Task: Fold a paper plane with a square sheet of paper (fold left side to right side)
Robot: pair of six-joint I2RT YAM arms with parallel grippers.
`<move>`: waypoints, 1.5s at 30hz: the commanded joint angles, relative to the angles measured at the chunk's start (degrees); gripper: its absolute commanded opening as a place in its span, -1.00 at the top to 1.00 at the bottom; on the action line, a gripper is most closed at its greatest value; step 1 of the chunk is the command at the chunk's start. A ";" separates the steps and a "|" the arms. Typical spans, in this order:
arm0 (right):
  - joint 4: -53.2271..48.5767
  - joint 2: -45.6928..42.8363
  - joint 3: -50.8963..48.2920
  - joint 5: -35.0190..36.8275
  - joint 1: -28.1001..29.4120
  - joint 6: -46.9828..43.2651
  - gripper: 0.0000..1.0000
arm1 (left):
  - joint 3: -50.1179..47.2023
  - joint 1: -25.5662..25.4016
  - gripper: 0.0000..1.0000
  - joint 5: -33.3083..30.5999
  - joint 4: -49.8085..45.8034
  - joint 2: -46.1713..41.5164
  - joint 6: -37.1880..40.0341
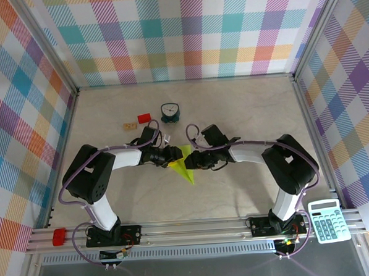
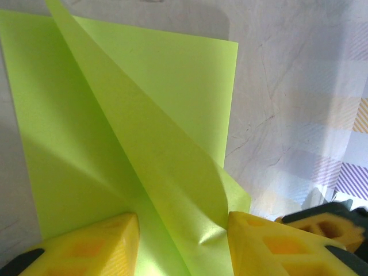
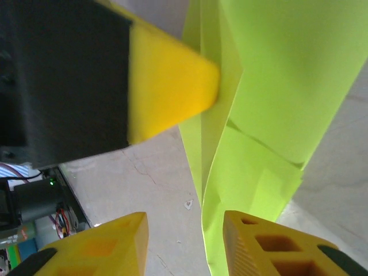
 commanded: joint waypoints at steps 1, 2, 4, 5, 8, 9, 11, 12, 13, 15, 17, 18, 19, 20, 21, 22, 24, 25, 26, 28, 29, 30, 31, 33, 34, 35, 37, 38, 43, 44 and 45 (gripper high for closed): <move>0.99 -0.36 -0.49 -2.78 -1.30 -0.76 0.18 | -0.36 -0.81 0.12 -1.36 -1.52 1.51 1.22; 1.04 0.15 -0.05 -3.01 -1.41 -0.73 0.18 | -0.51 -0.81 0.12 -1.44 -1.43 1.48 1.21; 1.18 1.31 1.02 -3.68 -1.42 -0.61 0.19 | -0.73 -0.81 0.12 -1.55 -1.35 1.34 1.20; 1.73 1.82 1.27 -4.13 -1.42 -0.34 0.19 | -0.77 -0.81 0.12 -1.54 -1.23 1.32 1.22; 2.23 3.60 2.35 -4.50 -1.42 0.13 0.22 | -0.82 -0.81 0.13 -1.63 -1.22 1.33 1.21; 2.40 4.23 2.68 -4.60 -1.40 0.26 0.23 | -0.91 -0.81 0.12 -1.70 -1.14 1.31 1.14; 3.06 5.43 3.22 -5.04 -1.41 0.56 0.25 | -0.99 -0.81 0.12 -1.72 -1.08 1.14 1.16; 3.47 6.07 3.57 -5.44 -1.41 0.70 0.26 | -0.99 -0.81 0.12 -1.72 -1.12 1.06 1.14; 3.71 6.59 4.01 -5.77 -1.42 0.88 0.28 | -0.97 -0.81 0.13 -1.81 -1.20 1.13 1.12; 3.50 7.52 4.79 -6.09 -1.33 0.70 0.31 | -1.01 -0.85 0.13 -1.81 -1.25 1.05 1.11; 2.98 8.25 5.50 -5.83 -1.22 0.39 0.34 | -1.00 -0.81 0.13 -1.90 -1.21 1.06 1.12; 2.84 8.57 5.75 -5.74 -1.22 0.27 0.37 | -1.05 -0.81 0.12 -1.90 -1.26 1.06 1.11; 2.78 8.79 6.00 -5.60 -1.24 0.21 0.39 | -1.03 -0.76 0.12 -1.90 -1.30 1.09 1.13; 2.79 8.88 6.07 -5.60 -1.24 0.16 0.41 | -1.07 -0.79 0.13 -1.89 -1.34 0.97 1.15; 2.79 9.02 6.14 -5.45 -1.25 0.17 0.43 | -1.09 -0.81 0.13 -1.91 -1.37 0.89 1.18; 2.75 9.06 6.20 -5.32 -1.24 0.18 0.46 | -1.08 -0.81 0.13 -1.99 -1.49 0.87 1.21; 2.84 9.06 6.31 -5.14 -1.24 0.21 0.52 | -1.08 -0.80 0.13 -2.07 -1.55 0.79 1.20; 2.47 9.00 6.28 -4.97 -1.24 0.16 0.55 | -1.13 -0.81 0.13 -2.07 -1.60 0.79 1.23; 2.23 8.98 6.38 -4.67 -1.24 0.04 0.58 | -1.09 -0.80 0.13 -2.07 -1.65 0.80 1.20; 1.33 8.76 6.42 -3.94 -1.24 -0.31 0.62 | -1.08 -0.81 0.13 -2.07 -1.69 0.76 1.29; 1.19 8.64 6.33 -3.74 -1.24 -0.38 0.65 | -1.09 -0.81 0.13 -2.16 -1.71 0.70 1.28; 1.04 8.62 6.28 -3.59 -1.29 -0.50 0.68 | -1.08 -0.81 0.12 -2.16 -1.73 0.73 1.25; 0.83 8.62 6.22 -3.42 -1.24 -0.48 0.73 | -1.12 -0.81 0.12 -2.23 -1.73 0.77 1.33; 0.27 8.62 6.07 -2.81 -1.20 -0.67 0.81 | -1.12 -0.81 0.13 -2.42 -1.90 0.78 1.29; -0.28 8.70 6.07 -2.31 -1.24 -0.88 0.82 | -1.09 -0.81 0.13 -2.51 -1.91 0.85 1.29; -0.81 8.71 6.18 -1.76 -1.18 -1.10 0.83 | -1.16 -0.80 0.13 -2.60 -1.91 0.79 1.30; -2.06 8.80 6.15 -0.58 -1.24 -1.58 0.85 | -1.09 -0.81 0.13 -2.57 -1.97 0.78 1.29; -2.49 8.80 6.19 -0.05 -1.24 -1.70 0.86 | -1.17 -0.81 0.13 -2.60 -2.01 0.79 1.29; -4.28 8.89 6.21 1.85 -1.24 -2.50 0.86 | -1.19 -0.81 0.13 -2.68 -2.28 0.76 1.38; -4.57 8.96 6.24 2.16 -1.24 -2.57 0.86 | -1.17 -0.81 0.13 -2.69 -2.26 0.82 1.38; -4.51 9.02 6.30 2.30 -1.24 -2.66 0.86 | -1.09 -0.81 0.13 -2.69 -2.26 0.79 1.38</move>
